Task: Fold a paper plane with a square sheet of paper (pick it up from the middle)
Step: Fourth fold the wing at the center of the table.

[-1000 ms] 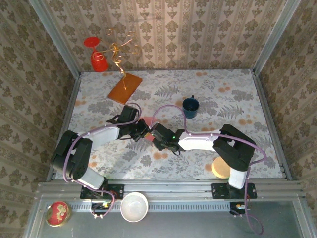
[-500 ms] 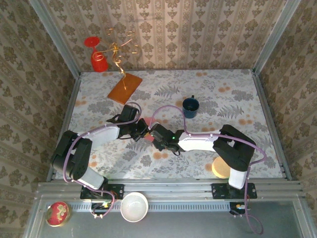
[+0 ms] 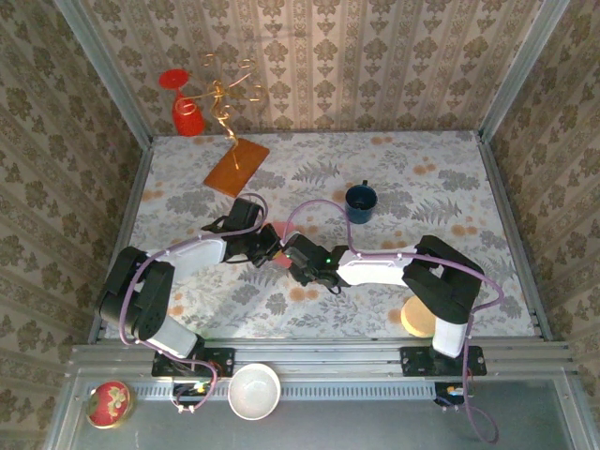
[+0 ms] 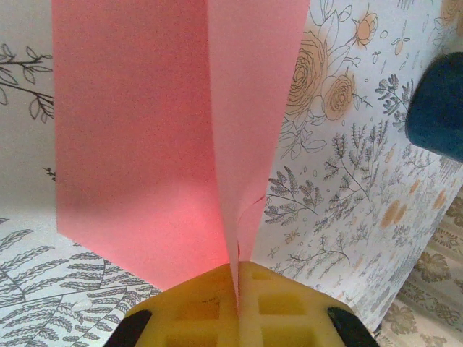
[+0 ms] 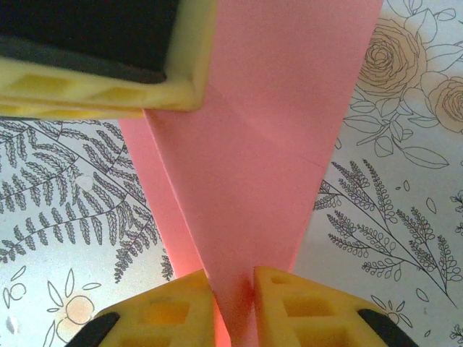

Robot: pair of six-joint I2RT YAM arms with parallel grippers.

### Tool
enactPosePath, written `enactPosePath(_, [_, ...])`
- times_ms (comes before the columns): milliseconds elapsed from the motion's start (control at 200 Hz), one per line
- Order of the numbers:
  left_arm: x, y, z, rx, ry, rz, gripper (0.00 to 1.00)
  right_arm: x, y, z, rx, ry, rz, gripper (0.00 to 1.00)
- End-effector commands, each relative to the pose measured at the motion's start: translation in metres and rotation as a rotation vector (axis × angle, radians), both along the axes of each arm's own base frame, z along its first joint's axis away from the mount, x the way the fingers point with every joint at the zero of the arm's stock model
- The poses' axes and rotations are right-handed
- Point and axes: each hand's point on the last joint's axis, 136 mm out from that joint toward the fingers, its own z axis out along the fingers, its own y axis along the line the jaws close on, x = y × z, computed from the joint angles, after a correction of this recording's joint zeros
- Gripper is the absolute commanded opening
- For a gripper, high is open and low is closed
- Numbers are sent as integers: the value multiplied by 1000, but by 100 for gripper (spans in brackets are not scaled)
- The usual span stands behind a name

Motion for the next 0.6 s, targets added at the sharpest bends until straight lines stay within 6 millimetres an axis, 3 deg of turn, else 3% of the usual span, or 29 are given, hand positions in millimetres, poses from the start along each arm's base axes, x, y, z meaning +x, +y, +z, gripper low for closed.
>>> enactPosePath(0, [1, -1, 5, -5, 11, 3, 5, -3, -8, -13, -55, 5, -6, 21])
enactPosePath(150, [1, 0, 7, -6, 7, 3, 8, -5, -8, -16, -54, 16, 1, 13])
enactPosePath(250, [4, 8, 9, 4, 2, 13, 17, -9, -7, -15, -40, 28, 16, 9])
enactPosePath(355, [6, 22, 13, 25, -15, 24, 27, -14, -5, -15, -24, 47, 38, 8])
enactPosePath(440, [14, 47, 17, 53, -28, 74, 37, -17, -4, -15, -19, 60, 52, 6])
enactPosePath(595, [11, 72, 16, 76, -37, 129, 44, -22, 2, -17, -11, 93, 88, 6])
